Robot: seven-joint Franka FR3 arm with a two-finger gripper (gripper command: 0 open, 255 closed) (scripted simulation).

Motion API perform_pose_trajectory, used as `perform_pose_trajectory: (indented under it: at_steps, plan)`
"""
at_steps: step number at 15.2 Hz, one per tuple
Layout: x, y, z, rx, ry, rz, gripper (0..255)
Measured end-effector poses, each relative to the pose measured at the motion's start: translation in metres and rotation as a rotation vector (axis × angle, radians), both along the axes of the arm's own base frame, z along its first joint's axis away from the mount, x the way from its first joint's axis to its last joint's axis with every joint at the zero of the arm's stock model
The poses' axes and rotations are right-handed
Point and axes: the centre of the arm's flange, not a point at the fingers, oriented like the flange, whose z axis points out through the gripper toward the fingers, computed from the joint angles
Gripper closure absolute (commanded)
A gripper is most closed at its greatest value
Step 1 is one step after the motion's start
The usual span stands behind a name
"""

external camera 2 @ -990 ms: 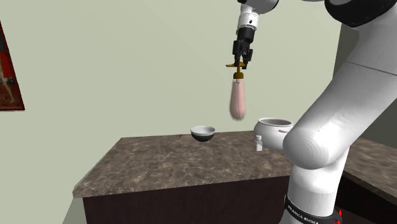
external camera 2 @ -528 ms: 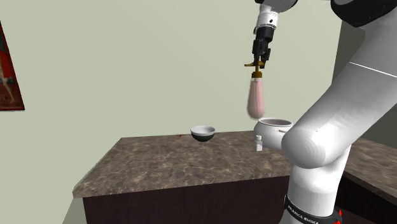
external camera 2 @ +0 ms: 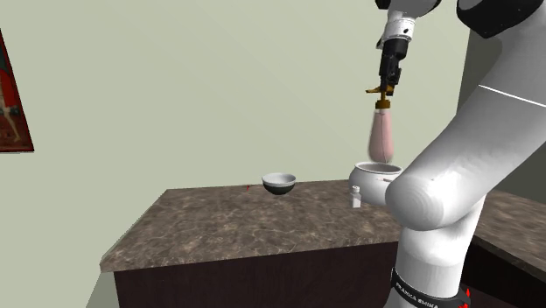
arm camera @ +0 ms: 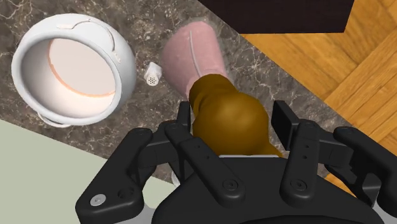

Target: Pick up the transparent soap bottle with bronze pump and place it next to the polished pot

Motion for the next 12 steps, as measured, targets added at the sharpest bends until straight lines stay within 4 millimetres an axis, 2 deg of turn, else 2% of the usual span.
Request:
perform_pose_trajectory:
  at_steps: [12]
  plan:
    - [-0.105,-0.116,0.001,0.003,-0.001,-0.002,255]
